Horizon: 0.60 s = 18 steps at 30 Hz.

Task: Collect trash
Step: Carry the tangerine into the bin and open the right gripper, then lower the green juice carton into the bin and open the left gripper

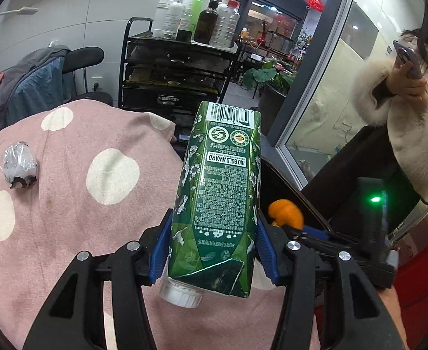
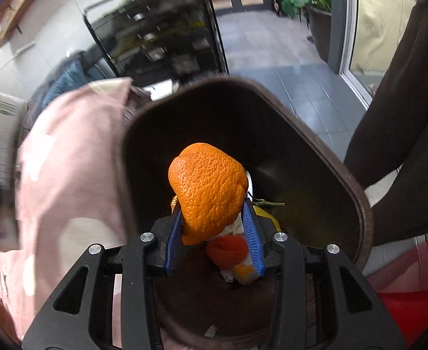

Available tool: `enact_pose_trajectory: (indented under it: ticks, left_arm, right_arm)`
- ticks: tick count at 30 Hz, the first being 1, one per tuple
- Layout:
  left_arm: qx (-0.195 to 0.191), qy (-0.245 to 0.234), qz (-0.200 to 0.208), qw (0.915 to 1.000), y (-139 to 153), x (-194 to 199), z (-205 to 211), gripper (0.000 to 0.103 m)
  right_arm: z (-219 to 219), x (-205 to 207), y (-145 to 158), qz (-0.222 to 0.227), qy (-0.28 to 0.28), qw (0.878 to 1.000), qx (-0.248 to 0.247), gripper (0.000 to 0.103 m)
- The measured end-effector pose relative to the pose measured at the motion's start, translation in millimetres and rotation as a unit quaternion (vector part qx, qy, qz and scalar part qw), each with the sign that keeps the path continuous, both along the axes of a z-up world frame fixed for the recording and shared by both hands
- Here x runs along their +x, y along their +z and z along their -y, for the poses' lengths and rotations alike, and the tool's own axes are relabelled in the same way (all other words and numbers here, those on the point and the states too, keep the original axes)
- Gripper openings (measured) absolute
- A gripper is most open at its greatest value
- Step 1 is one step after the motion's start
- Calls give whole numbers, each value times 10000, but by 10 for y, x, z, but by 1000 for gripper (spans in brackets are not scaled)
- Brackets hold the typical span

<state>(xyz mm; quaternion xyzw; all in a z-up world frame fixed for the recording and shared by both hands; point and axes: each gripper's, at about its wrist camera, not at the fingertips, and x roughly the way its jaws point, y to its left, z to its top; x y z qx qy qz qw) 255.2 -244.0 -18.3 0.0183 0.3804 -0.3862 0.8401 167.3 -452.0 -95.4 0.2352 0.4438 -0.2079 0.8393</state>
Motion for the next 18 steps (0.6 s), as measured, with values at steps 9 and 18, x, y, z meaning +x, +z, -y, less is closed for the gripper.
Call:
enact_pose_trajectory:
  ticks: [9, 18]
  left_arm:
    - [48, -97, -2, 9999, -13, -53, 41, 52]
    - [155, -212, -13, 9997, -22, -77, 126, 52]
  right_arm:
    - [100, -19, -299, -232, -60, 9995, 202, 46]
    - [71, -115, -247, -132, -124, 9997, 154, 47]
